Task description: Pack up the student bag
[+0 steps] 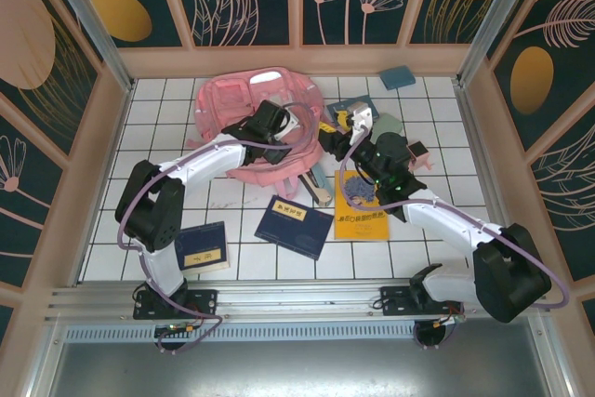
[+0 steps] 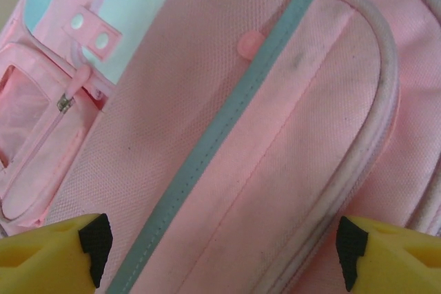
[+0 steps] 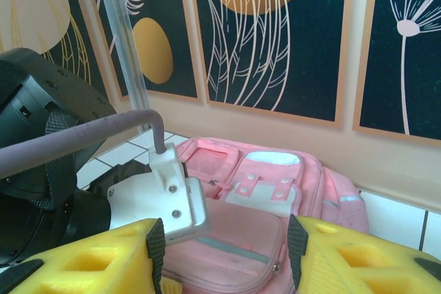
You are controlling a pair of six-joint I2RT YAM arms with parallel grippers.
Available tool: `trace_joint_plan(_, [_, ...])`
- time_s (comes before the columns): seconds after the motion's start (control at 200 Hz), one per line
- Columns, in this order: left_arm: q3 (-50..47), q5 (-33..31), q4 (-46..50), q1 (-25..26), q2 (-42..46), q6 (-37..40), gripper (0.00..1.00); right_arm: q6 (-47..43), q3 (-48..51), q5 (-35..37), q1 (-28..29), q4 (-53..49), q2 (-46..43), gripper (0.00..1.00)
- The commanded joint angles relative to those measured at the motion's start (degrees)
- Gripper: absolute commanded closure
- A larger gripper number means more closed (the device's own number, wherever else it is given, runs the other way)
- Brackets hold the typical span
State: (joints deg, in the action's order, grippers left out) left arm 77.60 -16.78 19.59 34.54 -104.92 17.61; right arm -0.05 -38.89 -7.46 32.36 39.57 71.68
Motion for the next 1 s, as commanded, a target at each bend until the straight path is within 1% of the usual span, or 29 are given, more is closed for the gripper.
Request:
trace_joint_plan(0.0, [-0.4, 2.3, 3.9, -0.2, -1.3, 1.7, 0.14, -0.7, -0.5, 0.8, 0.4, 0.5, 0.7, 0.48])
trace_joint_plan(0.065, [-0.3, 3.1, 4.5, -0.2, -2.3, 1.8, 0.13, -0.8, -0.5, 1.0, 0.4, 0.5, 0.7, 0.48])
trace_joint_plan(0.11, [-0.2, 2.3, 4.3, -0.1, -3.2, 1.8, 0.12, -0.7, -0.4, 1.1, 0.4, 0.7, 0.8, 0.48])
trace_joint_plan(0.25, [3.3, -5.9, 2.2, -0.5, -8.8, 0.4, 0.1, 0.3, -0.5, 0.0, 0.4, 1.1, 1.3, 0.48])
trace_joint_plan(0.345, [8.0, -9.4, 2.0, -1.7, -12.8, -2.3, 0.15, 0.5, -0.5, 0.0, 0.5, 1.1, 1.5, 0.48])
trace_joint_plan(0.41, [10.2, -9.5, 1.9, -2.5, -14.5, -3.5, 0.23, 0.5, -0.3, 0.3, 0.5, 1.1, 1.4, 0.49])
trace_joint_plan(0.445, [10.9, -9.4, 2.2, -3.0, -15.0, -3.9, 0.31, 0.4, -0.2, 0.5, 0.6, 1.0, 1.4, 0.49])
trace_joint_plan(0.455, [11.2, -9.2, 2.2, -3.1, -15.2, -4.1, 0.36, 0.4, -0.2, 0.6, 0.6, 1.0, 1.3, 0.49])
trace_joint_plan(0.535, [11.9, -7.6, 2.9, -4.1, -14.4, -6.2, 0.63, 0.4, 0.0, 1.3, 0.6, 1.0, 1.1, 0.49])
trace_joint_plan(0.646, [10.3, -3.5, 2.2, -5.7, -10.6, -10.0, 0.9, 1.3, -0.2, 2.7, 0.5, 0.8, 1.4, 0.5])
trace_joint_plan(0.696, [9.6, -1.4, 2.1, -6.9, -8.6, -12.7, 0.99, 2.6, -0.7, 3.5, 0.5, 0.4, 1.9, 0.51])
trace_joint_plan(0.801, [8.0, 1.7, 1.8, -9.9, -4.6, -19.6, 1.0, 6.4, -3.3, 6.8, 0.4, -3.5, 3.1, 0.53])
trace_joint_plan(0.926, [5.6, 6.8, 1.5, -12.9, -0.1, -26.9, 1.0, 12.0, -10.8, 12.2, -0.1, -16.0, 5.0, 0.52])
trace_joint_plan(0.996, [4.7, 10.0, 2.1, -14.6, 1.7, -31.1, 1.0, 13.9, -13.3, 13.7, -0.2, -20.6, 4.8, 0.48])
